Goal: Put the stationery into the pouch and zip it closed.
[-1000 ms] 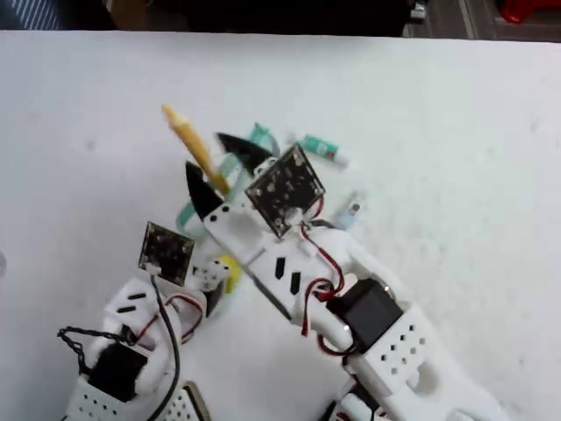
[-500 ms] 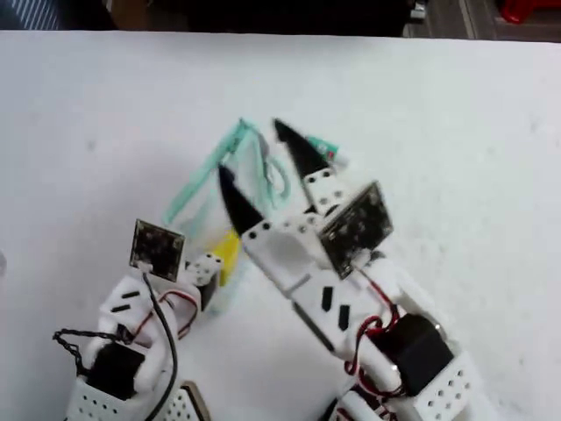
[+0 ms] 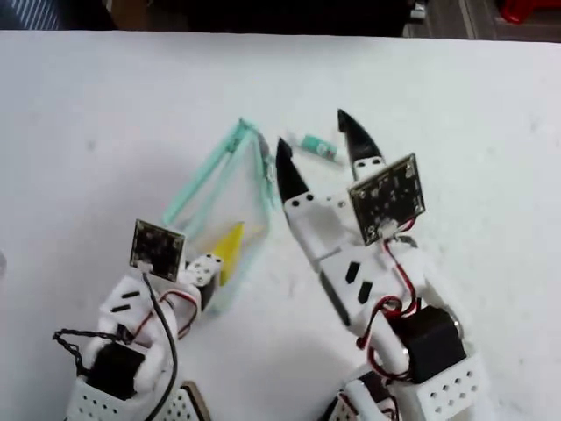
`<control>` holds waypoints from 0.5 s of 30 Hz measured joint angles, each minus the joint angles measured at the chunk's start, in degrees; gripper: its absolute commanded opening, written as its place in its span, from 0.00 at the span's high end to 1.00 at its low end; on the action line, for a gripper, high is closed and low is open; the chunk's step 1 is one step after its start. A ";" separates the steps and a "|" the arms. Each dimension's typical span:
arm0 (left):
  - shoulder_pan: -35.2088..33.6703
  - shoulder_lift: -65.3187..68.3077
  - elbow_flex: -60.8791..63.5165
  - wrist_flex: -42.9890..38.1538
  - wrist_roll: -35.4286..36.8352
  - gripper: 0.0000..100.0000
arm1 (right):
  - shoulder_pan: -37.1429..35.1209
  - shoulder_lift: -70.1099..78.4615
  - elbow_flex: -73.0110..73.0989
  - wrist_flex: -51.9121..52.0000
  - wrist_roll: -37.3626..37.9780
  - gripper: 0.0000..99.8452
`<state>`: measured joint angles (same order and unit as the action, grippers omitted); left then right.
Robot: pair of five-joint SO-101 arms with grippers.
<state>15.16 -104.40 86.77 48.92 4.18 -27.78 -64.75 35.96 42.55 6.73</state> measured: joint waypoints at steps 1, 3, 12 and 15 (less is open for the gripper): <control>0.00 0.00 0.00 0.00 0.00 0.80 | 1.14 0.18 0.00 0.00 0.00 0.75; 0.00 0.00 0.00 0.00 0.00 0.80 | 3.52 1.93 0.00 -0.35 1.49 0.75; 0.00 0.00 0.00 -0.18 0.00 0.80 | 13.89 26.99 -13.27 2.55 3.60 0.75; -0.35 0.00 0.00 -0.18 0.00 0.80 | 15.47 35.96 -20.57 5.98 4.48 0.75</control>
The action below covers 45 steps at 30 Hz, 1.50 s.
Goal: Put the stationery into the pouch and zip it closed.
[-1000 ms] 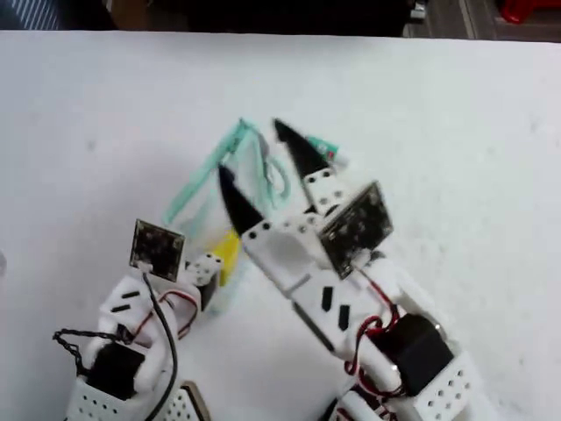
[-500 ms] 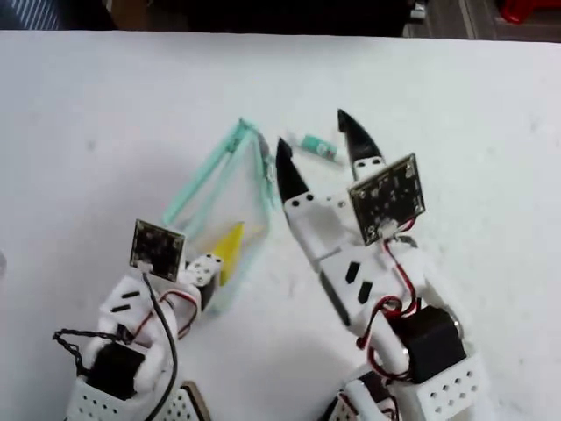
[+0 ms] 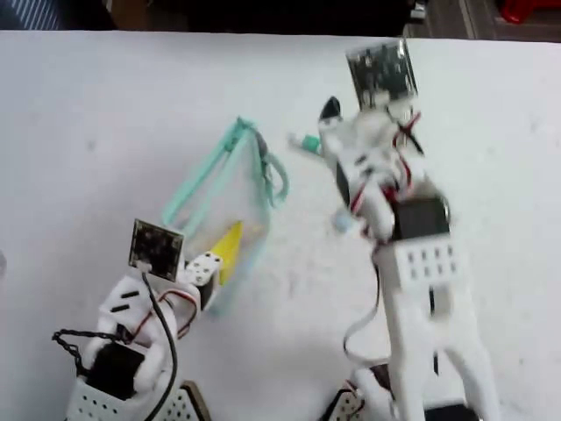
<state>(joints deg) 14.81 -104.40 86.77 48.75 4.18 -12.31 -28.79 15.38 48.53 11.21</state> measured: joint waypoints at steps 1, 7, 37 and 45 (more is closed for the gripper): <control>0.00 0.00 0.00 0.00 0.00 0.80 | 0.18 3.16 -2.55 0.88 0.97 0.75; 0.09 0.00 0.00 0.00 0.00 0.80 | 0.18 24.79 -18.29 7.91 11.34 0.75; 0.09 0.00 0.35 0.00 -2.29 0.80 | 0.53 96.97 -85.45 30.51 32.18 0.76; 0.09 0.00 0.35 0.00 -2.29 0.80 | 0.35 100.84 -90.29 30.59 32.35 0.95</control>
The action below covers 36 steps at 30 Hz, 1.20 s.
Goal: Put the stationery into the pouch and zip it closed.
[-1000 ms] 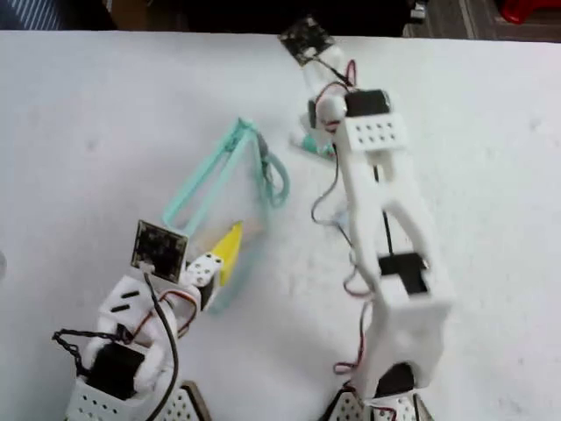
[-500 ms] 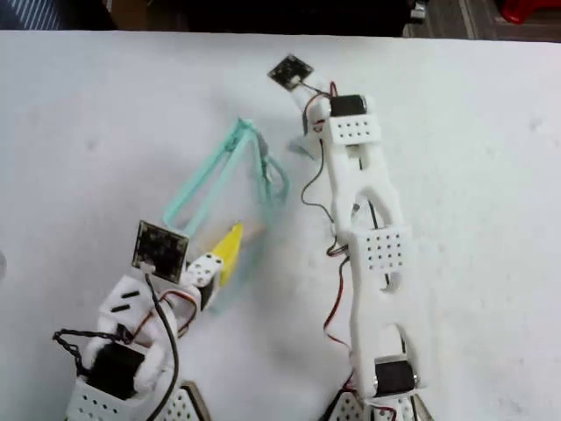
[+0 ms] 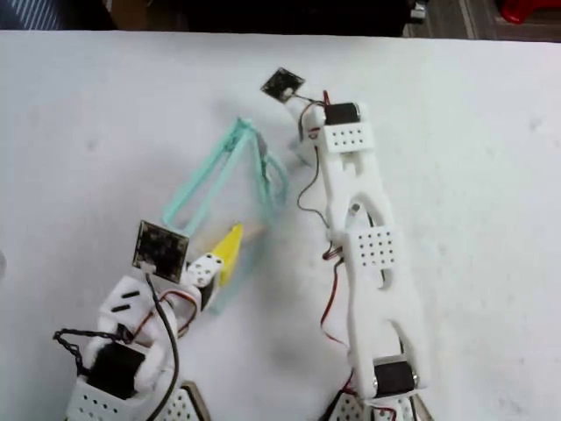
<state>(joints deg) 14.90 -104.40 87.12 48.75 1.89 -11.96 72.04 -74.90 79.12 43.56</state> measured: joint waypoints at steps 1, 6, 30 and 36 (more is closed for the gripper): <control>0.00 0.00 0.00 0.00 0.00 0.80 | 0.00 0.44 -0.70 0.00 0.00 0.96; 0.00 0.00 0.00 0.00 0.00 0.80 | -0.18 1.49 -2.02 0.09 0.00 0.99; 0.00 0.00 0.00 0.00 0.00 0.80 | 2.81 -18.90 -16.97 18.20 -15.12 0.98; 0.00 0.00 0.00 0.00 0.00 0.80 | 5.89 -27.60 -15.65 18.20 -18.90 0.98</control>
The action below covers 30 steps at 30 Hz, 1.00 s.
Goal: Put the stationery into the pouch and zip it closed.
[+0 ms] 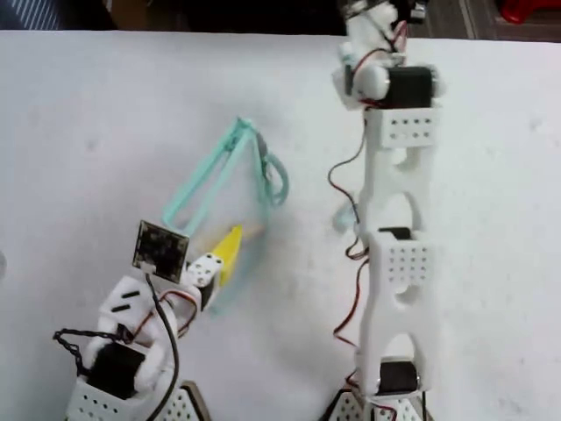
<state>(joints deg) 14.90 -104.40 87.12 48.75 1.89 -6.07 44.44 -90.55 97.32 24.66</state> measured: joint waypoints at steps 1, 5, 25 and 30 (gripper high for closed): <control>0.00 0.00 0.00 0.00 0.00 0.80 | 0.53 -1.76 1.32 0.00 0.00 0.98; 0.00 0.00 0.00 0.00 0.00 0.80 | 0.26 -10.90 10.99 0.09 -1.23 0.98; 0.00 0.00 0.00 0.00 0.00 0.80 | -26.90 -68.48 51.25 -0.26 -11.34 0.98; 0.00 0.00 0.00 0.00 0.00 0.80 | -31.12 -75.16 60.31 -5.98 -11.69 0.98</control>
<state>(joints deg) 14.90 -104.40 87.12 48.75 1.89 -37.19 -30.73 -30.24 91.34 12.97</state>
